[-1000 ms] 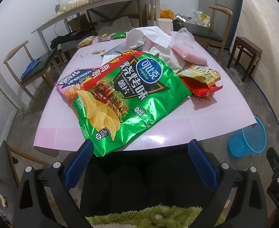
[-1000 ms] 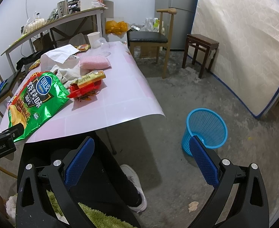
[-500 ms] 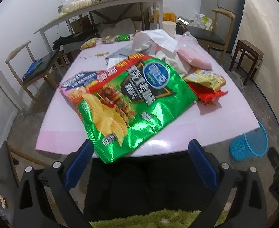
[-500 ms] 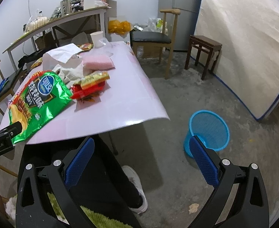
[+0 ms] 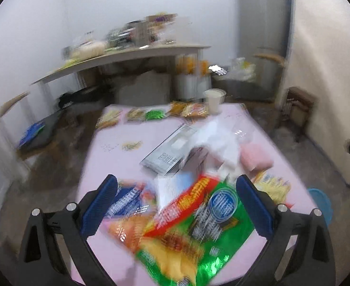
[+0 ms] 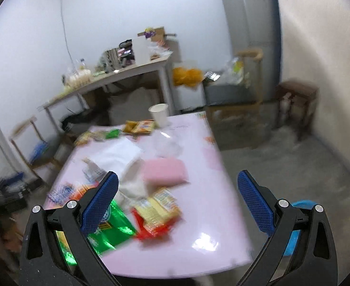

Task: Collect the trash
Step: 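Grasp the white tissue with the left gripper while the right gripper grasps the clear cup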

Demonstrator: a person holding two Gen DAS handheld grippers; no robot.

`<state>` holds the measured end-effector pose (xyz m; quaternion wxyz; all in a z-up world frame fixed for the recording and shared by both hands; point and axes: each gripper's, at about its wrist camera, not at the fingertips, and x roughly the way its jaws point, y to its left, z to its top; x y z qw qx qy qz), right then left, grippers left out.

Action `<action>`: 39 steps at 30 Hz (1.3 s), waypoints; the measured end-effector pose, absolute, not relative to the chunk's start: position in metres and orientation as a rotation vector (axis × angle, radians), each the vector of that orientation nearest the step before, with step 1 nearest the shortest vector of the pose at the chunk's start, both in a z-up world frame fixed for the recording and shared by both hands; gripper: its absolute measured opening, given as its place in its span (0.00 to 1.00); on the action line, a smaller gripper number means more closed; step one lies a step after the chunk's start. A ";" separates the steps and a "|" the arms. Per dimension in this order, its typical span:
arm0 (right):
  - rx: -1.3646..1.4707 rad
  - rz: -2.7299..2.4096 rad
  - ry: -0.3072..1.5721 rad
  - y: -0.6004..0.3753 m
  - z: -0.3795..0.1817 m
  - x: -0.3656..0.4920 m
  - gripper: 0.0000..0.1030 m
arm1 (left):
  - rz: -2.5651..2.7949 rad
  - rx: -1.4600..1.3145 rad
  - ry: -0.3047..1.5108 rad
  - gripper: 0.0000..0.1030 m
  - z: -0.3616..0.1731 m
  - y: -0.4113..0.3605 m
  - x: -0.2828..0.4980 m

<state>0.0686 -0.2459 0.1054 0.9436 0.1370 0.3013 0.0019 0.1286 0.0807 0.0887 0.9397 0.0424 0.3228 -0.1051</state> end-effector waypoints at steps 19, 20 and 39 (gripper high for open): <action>0.478 0.089 1.218 -0.238 0.008 0.374 0.70 | -0.518 0.116 1.059 0.50 0.019 0.033 0.302; 0.476 0.074 1.235 -0.241 0.003 0.384 0.67 | -0.514 0.120 1.062 0.44 0.017 0.034 0.303; 0.496 0.088 1.404 -0.253 -0.013 0.410 0.02 | -0.430 0.071 0.962 0.01 0.036 0.055 0.320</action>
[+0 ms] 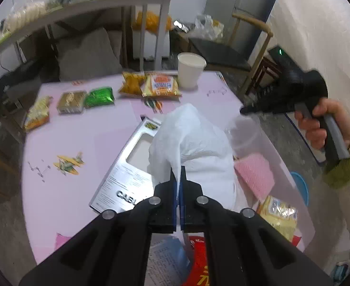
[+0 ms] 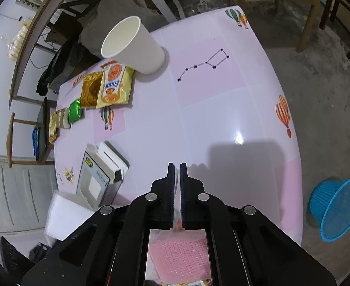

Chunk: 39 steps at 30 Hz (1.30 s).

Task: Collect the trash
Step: 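Grasp the white tissue with the left gripper while the right gripper grasps the clear cup, then carry the tissue and cup to the blue wastebasket and release both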

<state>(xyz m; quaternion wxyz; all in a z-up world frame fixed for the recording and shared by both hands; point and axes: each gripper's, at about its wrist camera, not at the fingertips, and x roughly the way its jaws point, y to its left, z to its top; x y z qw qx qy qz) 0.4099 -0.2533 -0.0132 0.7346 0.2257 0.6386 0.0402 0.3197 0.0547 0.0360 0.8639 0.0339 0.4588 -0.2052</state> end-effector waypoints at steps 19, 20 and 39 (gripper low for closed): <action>0.536 0.180 1.140 -0.257 0.056 0.369 0.00 | -0.367 0.026 0.722 0.01 0.121 0.072 0.273; 0.537 0.185 1.119 -0.262 0.064 0.360 0.00 | -0.378 0.024 0.721 0.01 0.124 0.067 0.270; 0.736 -0.244 0.943 -0.522 0.049 0.082 0.00 | -0.832 0.299 0.940 0.01 0.067 -0.306 0.198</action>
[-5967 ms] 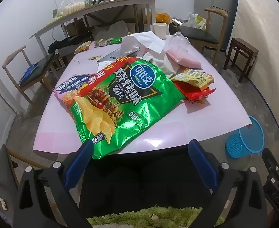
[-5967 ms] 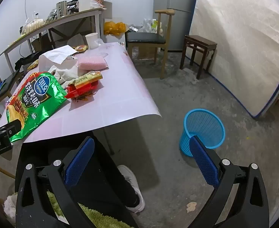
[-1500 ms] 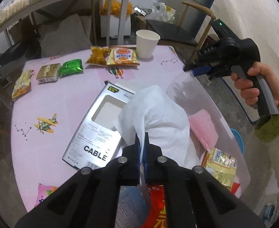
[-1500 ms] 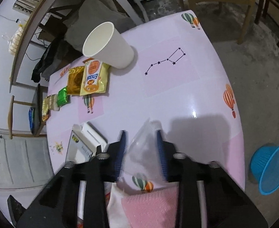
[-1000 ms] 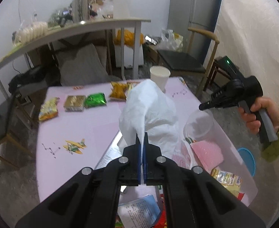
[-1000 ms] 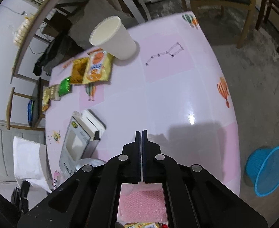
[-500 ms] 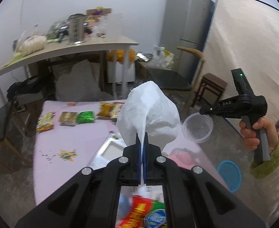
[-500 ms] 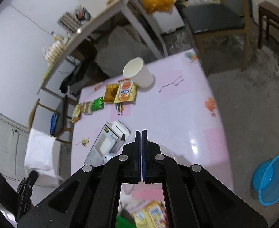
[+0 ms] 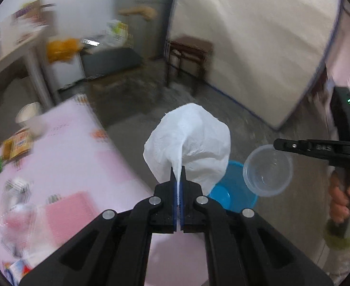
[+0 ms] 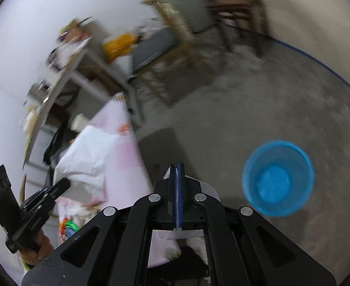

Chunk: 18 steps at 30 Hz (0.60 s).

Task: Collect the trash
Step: 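Carry the tissue and cup to the blue wastebasket and release both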

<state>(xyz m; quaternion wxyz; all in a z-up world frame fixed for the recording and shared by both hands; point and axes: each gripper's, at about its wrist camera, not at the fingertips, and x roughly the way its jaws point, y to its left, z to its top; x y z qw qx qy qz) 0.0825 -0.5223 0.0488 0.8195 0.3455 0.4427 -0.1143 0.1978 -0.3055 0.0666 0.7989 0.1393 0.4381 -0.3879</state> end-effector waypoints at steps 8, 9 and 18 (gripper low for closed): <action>0.979 -0.420 1.007 -0.597 -0.061 0.045 0.00 | -0.924 0.515 1.145 0.02 -0.066 -0.468 0.155; 1.002 -0.432 1.013 -0.603 -0.073 0.043 0.00 | -0.937 0.516 1.167 0.02 -0.076 -0.479 0.154; 1.231 -0.555 0.980 -0.662 -0.163 0.032 0.13 | -0.945 0.582 1.201 0.62 -0.136 -0.551 0.143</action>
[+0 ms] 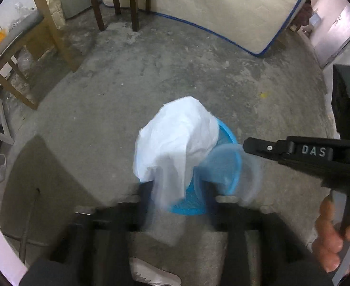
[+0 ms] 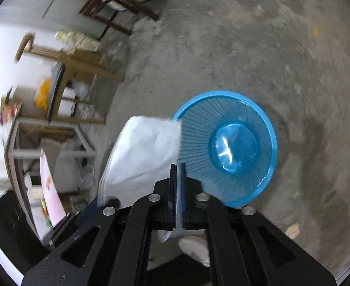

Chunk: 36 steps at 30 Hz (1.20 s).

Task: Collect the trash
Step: 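Carry the tissue and cup to the blue wastebasket and release both, then move both tools back over the table toward the pink sponge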

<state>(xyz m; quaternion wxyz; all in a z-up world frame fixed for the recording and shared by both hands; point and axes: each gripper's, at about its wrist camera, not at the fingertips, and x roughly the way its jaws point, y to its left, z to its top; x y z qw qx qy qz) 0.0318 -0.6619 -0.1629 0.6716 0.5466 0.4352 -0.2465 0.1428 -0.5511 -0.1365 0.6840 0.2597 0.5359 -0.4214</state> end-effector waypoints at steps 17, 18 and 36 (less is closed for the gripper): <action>1.052 -0.559 0.944 -0.653 -0.135 -0.004 0.59 | -1.137 0.322 0.915 0.87 -0.005 -0.443 0.136; 1.000 -0.559 0.946 -0.647 -0.124 -0.004 0.63 | -1.129 0.301 0.905 0.90 0.006 -0.428 0.137; 0.539 0.000 0.874 -0.434 0.046 0.081 0.91 | -0.885 0.042 0.628 0.95 0.103 -0.053 0.123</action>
